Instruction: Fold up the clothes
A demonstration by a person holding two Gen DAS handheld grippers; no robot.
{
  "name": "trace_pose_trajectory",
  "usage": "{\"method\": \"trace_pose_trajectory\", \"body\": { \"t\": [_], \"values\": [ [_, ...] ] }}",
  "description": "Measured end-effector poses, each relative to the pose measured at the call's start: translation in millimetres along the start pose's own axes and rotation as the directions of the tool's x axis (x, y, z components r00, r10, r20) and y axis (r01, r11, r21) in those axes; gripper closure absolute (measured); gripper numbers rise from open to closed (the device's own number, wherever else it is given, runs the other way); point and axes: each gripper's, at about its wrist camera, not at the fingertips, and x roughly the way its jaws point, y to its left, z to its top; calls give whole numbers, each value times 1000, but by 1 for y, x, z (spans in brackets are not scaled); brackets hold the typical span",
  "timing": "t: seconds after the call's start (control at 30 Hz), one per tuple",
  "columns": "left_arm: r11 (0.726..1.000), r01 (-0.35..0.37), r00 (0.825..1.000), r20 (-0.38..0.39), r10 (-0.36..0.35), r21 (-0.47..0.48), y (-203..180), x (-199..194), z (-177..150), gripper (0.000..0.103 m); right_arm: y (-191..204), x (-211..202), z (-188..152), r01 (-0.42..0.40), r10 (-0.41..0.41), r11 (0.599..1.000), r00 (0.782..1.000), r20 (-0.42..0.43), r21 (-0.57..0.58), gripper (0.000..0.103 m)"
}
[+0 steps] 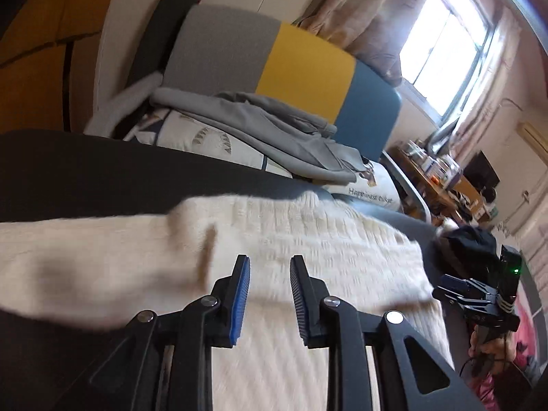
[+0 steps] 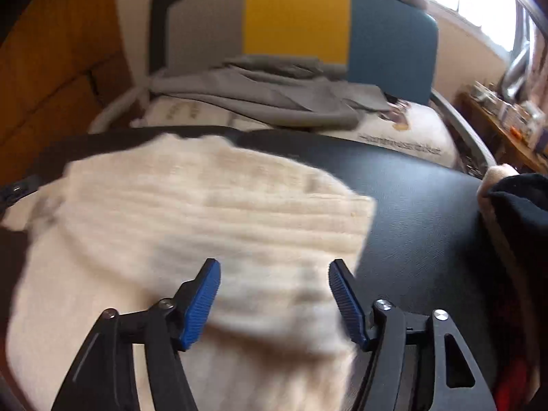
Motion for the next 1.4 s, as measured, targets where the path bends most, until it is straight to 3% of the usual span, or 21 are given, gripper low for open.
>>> {"method": "trace_pose_trajectory", "body": {
  "t": [0.17,0.37,0.53,0.7,0.93,1.03,1.13,1.2,1.27,1.4],
  "values": [
    [999,21,999,-46,-19,48,0,-50,-65,79,53,-42,-72,-104,100,991,994,-43,-82,26],
    [995,-29,992,-117,40,100,-19,-63,-154,79,52,-62,-146,-59,56,998,994,-94,-25,26],
    [990,-91,988,-112,103,106,-23,-60,-200,79,34,-68,-175,-17,17,1000,994,-108,1,25],
    [999,-49,993,-104,51,22,-9,-62,-200,79,25,-69,-187,-3,1,1000,998,-70,-30,24],
    [996,-54,994,-102,46,-72,-5,-63,-193,79,28,-66,-183,26,-27,999,998,-63,-22,20],
    [984,-11,996,-87,-5,-180,5,-75,-185,76,33,-64,-180,51,-53,998,995,-84,-23,17],
    [951,54,998,-4,-58,-303,31,-100,-171,73,39,-70,-171,57,-58,998,993,-98,-12,17],
    [916,68,997,60,-48,-395,63,-120,-160,71,50,-80,-161,64,-66,997,997,-48,-51,17],
    [862,95,992,123,-38,-498,103,-136,-151,69,62,-83,-150,51,-52,995,999,-16,-90,11],
    [717,124,973,225,47,-685,192,-163,-139,66,91,-69,-126,1,-1,988,1000,1,-158,9]
  ]
}}
